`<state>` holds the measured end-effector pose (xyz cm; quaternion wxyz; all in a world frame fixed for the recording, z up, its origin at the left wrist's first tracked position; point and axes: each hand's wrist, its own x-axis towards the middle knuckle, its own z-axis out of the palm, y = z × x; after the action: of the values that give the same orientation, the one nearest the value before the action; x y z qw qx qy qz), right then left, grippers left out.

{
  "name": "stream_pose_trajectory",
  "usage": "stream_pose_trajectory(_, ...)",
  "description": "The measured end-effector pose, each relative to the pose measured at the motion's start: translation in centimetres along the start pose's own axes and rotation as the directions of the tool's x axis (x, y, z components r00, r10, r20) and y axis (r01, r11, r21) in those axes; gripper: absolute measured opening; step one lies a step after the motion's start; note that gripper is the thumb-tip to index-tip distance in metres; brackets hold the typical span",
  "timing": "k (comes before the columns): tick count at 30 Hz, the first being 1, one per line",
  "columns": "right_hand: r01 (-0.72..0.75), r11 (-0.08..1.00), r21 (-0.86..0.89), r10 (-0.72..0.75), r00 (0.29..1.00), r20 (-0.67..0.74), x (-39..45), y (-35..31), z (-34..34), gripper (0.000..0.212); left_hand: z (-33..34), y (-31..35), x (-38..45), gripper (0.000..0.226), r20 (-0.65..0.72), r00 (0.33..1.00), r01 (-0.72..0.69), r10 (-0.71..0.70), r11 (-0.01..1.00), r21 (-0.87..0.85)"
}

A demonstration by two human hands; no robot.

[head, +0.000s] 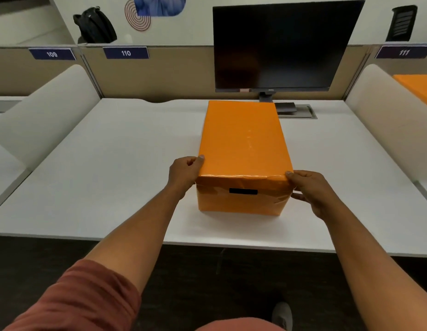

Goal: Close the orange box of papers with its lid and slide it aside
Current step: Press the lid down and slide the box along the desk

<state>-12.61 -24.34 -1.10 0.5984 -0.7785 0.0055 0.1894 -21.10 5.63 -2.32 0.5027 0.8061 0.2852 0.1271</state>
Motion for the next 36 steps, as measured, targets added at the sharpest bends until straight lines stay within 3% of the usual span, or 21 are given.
stream_pose_trajectory(8, -0.043, 0.988, -0.150, 0.048, 0.998, 0.031, 0.4, 0.3, -0.2, 0.045, 0.3, -0.7, -0.6, 0.050, -0.002, 0.996, -0.084, 0.086, 0.980, 0.183)
stream_pose_trajectory(15, -0.043, 0.968, -0.246, 0.058, 0.997, 0.052, 0.3, 0.0, -0.7, 0.057, -0.1, -0.2, 0.2, 0.057, 0.070, 0.995, -0.087, 0.069, 0.952, 0.294)
stream_pose_trajectory(20, 0.054, 0.932, -0.358, -0.054, 0.999, 0.011, 1.6, -2.3, -0.8, 0.078, -0.1, 1.2, 2.3, 0.072, 0.027, 0.996, -0.091, 0.087, 0.957, 0.274)
stream_pose_trajectory(27, 0.262, 0.762, -0.592, -0.297, 0.954, 0.039, 6.5, -6.1, 0.9, 0.064, 1.6, 4.7, 6.0, 0.059, 0.007, 0.989, -0.142, 0.149, 0.928, 0.345)
stream_pose_trajectory(32, 0.374, 0.592, -0.714, -0.368, 0.914, 0.174, 11.9, -8.8, 2.2, 0.069, 2.9, 7.4, 10.4, 0.055, 0.076, 0.986, -0.169, 0.151, 0.900, 0.403)
stream_pose_trajectory(36, 0.416, 0.434, -0.799, -0.334, 0.898, 0.287, 16.3, -11.0, 3.2, 0.069, 4.4, 8.9, 13.6, 0.055, 0.104, 0.981, -0.195, 0.166, 0.858, 0.475)
